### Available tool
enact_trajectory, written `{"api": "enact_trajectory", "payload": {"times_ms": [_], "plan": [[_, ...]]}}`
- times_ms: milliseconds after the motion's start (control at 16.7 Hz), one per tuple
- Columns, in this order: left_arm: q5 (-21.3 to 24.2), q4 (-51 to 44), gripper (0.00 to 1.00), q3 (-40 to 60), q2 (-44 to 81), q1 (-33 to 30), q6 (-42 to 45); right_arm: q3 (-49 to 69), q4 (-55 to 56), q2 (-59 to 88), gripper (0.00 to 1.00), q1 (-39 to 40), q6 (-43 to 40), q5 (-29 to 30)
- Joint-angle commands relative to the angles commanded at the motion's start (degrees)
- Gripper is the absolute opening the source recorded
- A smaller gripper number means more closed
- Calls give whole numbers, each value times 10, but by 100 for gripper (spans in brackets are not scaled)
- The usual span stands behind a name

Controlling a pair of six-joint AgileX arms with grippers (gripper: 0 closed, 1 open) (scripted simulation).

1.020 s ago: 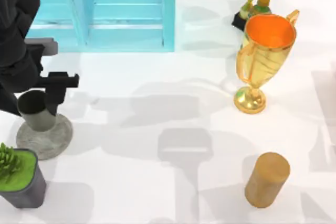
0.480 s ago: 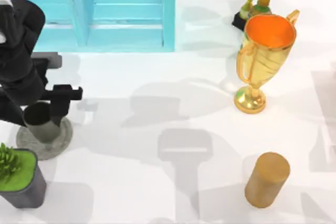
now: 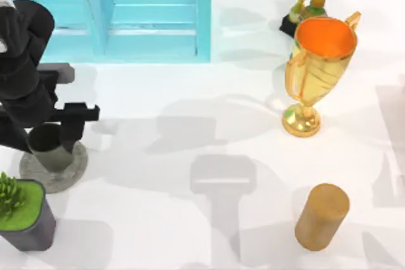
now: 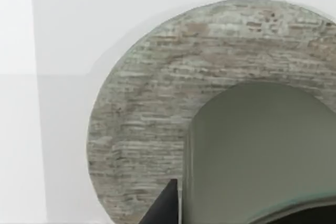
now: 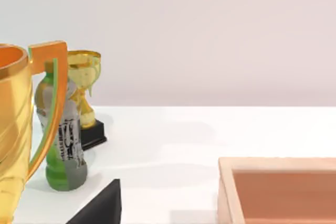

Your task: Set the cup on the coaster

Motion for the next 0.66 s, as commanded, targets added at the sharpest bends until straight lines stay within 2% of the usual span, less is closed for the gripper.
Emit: {"api": "enact_trajectory", "payload": {"times_ms": [300, 660], "plan": [[0, 0, 98, 0, 0, 0, 0, 0, 0, 0, 100, 0, 0, 0], [0, 0, 100, 0, 0, 0, 0, 0, 0, 0, 100, 0, 0, 0]]}}
